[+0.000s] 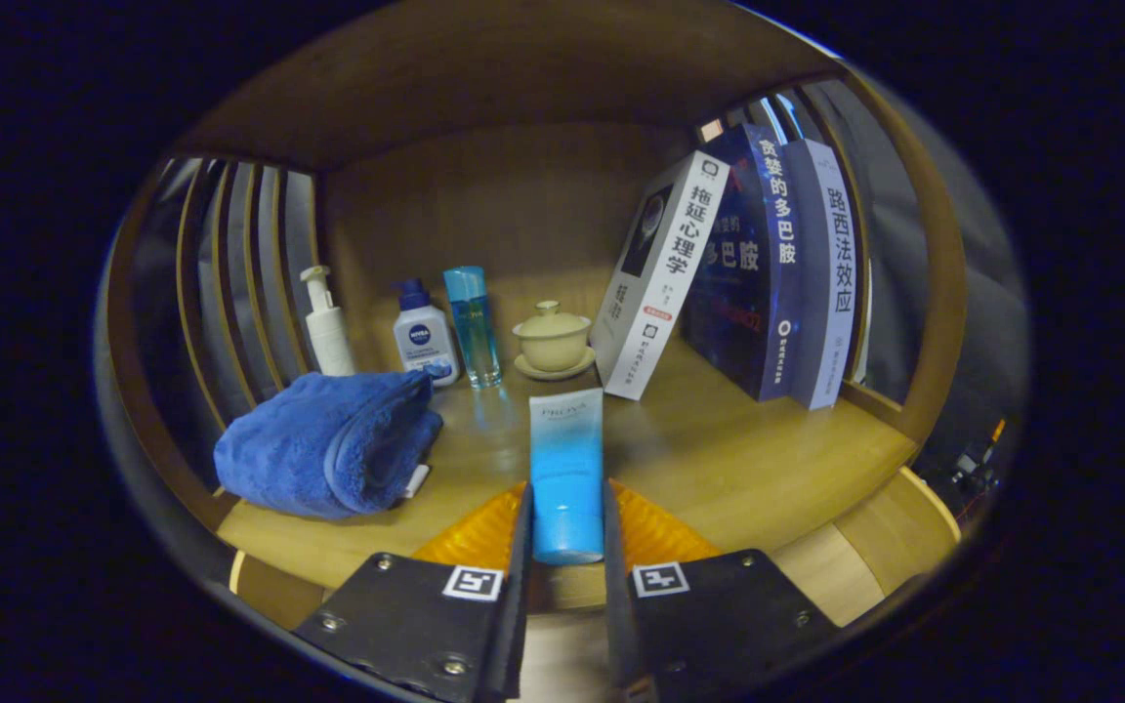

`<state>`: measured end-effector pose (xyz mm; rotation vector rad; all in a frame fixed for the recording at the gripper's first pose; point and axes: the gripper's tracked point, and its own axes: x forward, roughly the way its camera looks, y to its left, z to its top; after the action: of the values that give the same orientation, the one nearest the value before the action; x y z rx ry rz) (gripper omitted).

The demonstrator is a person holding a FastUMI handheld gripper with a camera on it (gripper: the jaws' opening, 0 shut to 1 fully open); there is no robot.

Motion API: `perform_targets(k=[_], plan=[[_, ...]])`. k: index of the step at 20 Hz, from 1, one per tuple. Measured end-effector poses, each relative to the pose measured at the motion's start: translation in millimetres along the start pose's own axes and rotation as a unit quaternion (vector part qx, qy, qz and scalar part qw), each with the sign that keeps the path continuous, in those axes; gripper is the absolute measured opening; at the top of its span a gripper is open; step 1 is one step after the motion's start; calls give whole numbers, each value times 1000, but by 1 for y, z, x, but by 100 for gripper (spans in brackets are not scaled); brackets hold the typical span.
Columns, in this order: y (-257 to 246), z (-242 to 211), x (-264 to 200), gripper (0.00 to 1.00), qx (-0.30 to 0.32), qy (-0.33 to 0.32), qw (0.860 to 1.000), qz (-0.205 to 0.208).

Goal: Pull open the drawer, take out the items inside it, and place them on the countertop above the cabinet.

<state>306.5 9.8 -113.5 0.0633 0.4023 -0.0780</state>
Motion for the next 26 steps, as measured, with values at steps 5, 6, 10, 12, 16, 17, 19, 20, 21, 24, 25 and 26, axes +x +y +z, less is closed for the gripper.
perform_targets(k=[5,6,10,12,16,17,19,20,21,24,25,26], plan=[[0,2,1,40,1,1,1000,-6],[0,4,0,40,-1,0,1000,-7],[1,17,-15,62,-17,-21,1000,-12],[6,24,-29,76,-20,-26,999,-3],[4,32,-61,97,-49,-36,998,-10],[9,35,-70,98,-53,-41,998,-4],[7,44,-89,98,-67,-56,996,-1],[5,49,-99,98,-71,-62,996,-1],[4,54,-110,98,-71,-66,995,-1],[-5,74,-143,98,-78,-79,994,3],[-12,82,-156,98,-79,-87,993,2],[-17,92,-169,98,-78,-98,992,3]])
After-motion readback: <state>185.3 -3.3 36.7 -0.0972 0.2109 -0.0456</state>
